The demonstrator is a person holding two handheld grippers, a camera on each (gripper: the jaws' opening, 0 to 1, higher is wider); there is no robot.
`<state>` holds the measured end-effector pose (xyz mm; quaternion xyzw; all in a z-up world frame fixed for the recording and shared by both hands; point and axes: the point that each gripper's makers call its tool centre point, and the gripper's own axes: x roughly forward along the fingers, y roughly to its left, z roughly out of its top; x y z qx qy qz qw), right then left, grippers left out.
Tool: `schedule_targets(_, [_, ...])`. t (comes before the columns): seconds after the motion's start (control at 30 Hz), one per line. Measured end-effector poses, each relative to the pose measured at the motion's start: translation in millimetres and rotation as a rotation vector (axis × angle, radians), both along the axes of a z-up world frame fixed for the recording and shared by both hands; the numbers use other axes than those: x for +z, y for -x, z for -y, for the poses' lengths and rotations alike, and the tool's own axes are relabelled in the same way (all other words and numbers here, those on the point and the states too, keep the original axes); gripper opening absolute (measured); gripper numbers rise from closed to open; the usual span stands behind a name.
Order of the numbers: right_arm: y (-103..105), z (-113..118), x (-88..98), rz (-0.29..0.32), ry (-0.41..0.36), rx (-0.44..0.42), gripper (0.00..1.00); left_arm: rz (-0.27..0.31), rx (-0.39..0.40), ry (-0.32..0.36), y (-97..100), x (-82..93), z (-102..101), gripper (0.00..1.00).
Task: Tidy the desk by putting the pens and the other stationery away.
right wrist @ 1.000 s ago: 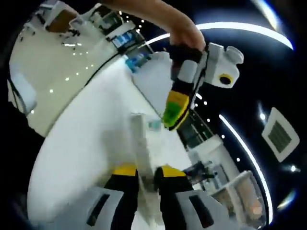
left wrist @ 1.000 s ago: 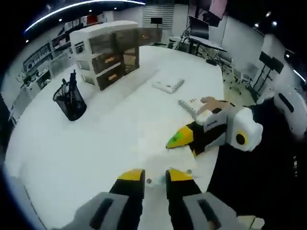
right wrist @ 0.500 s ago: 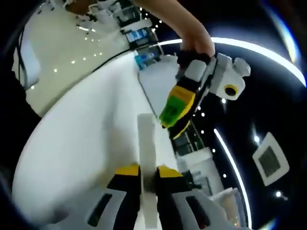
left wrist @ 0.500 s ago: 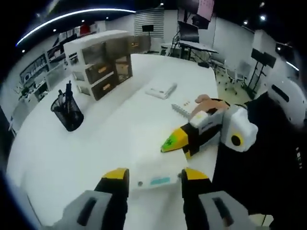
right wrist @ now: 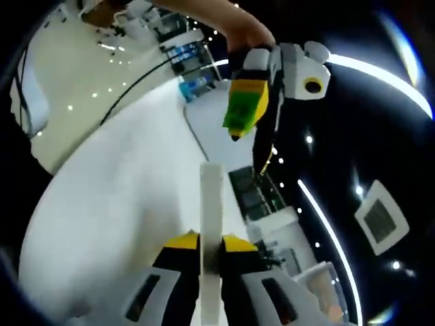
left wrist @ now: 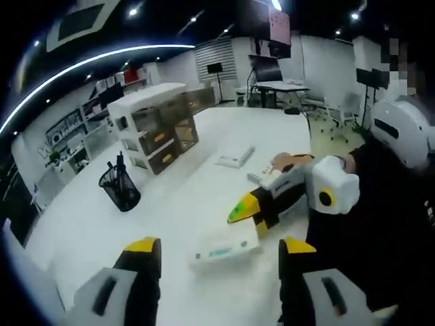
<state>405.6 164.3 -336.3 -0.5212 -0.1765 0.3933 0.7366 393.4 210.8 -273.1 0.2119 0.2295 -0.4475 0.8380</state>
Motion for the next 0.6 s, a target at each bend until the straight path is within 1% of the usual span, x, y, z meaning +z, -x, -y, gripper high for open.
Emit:
schedule_targets(0.07, [0, 1, 1.5, 0.002, 0.000, 0.001, 0.07, 0.024, 0.014, 0.020, 5.9, 3.1, -3, 0.70])
schedule_targets(0.2, [-2, 7, 5.9, 0.011, 0.006, -0.008, 0.07, 0.069, 0.038, 0.030, 17.3, 3.8, -7, 0.70])
schedule_targets(0.27, [-2, 11, 7.7, 0.021, 0.009, -0.011, 0.07, 0.079, 0.046, 0.038, 20.1, 3.9, -9, 0.70])
schedule_targets(0.37, [-5, 22, 14.2, 0.039, 0.019, -0.026, 0.07, 0.097, 0.072, 0.073, 29.1, 2.8, -11, 0.70])
schedule_targets(0.5, [-9, 41, 26.6, 0.066, 0.026, -0.055, 0.07, 0.117, 0.108, 0.080, 37.5, -5.6, -17, 0.71])
schedule_targets(0.6, [-12, 55, 35.8, 0.084, 0.030, -0.077, 0.07, 0.113, 0.126, 0.091, 43.3, -12.3, -19, 0.72])
